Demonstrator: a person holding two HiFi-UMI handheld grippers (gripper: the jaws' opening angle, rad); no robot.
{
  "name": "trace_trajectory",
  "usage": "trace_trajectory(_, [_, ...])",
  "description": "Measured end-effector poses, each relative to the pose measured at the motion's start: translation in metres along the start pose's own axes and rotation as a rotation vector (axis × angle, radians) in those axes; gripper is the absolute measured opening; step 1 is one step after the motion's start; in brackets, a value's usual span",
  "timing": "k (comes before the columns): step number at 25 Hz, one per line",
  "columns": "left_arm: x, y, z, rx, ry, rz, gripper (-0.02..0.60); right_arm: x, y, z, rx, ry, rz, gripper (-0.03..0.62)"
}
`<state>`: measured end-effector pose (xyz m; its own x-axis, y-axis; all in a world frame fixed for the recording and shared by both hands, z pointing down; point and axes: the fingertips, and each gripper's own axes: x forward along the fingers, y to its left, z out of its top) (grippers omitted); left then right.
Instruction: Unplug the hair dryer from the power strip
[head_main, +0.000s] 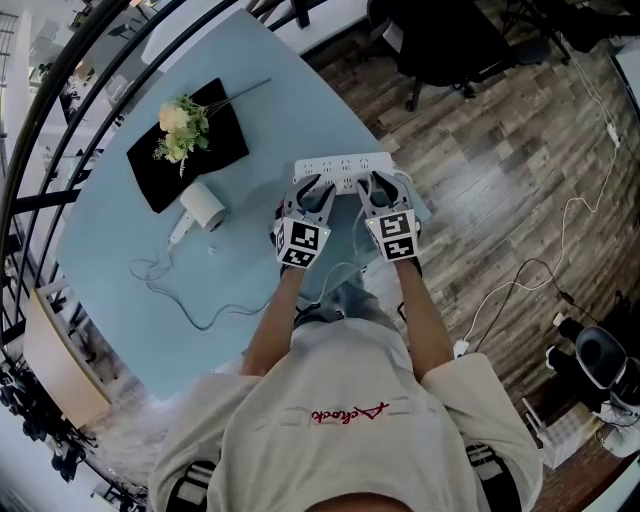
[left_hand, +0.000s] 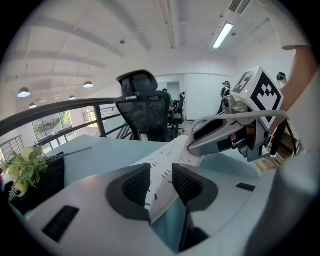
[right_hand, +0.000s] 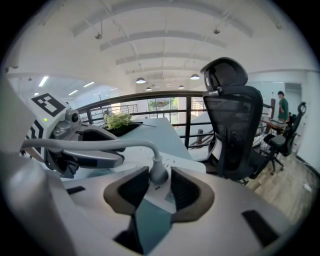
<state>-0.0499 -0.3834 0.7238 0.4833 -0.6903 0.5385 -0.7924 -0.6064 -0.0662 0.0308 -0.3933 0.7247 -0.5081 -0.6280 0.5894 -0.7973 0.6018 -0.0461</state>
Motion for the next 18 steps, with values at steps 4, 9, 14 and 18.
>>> trace_trajectory(4, [-0.0002, -0.0002, -0.0001, -0.002, 0.003, 0.002, 0.137, 0.0000, 0.0012, 0.0006, 0.010, 0.005, -0.002, 0.129])
trace_trajectory(9, [0.0008, -0.0001, -0.0012, 0.001, 0.006, 0.002, 0.137, 0.0011, 0.0008, 0.0006, 0.021, 0.003, -0.003, 0.126])
trace_trajectory(14, [0.0009, -0.0006, -0.0003, 0.004, 0.016, -0.001, 0.130, 0.0005, 0.0001, 0.0009, 0.025, 0.008, -0.012, 0.125])
trace_trajectory(18, [0.0014, 0.0002, -0.0021, -0.013, 0.017, -0.004, 0.130, -0.0001, 0.0007, 0.0024, 0.037, 0.004, -0.012, 0.124])
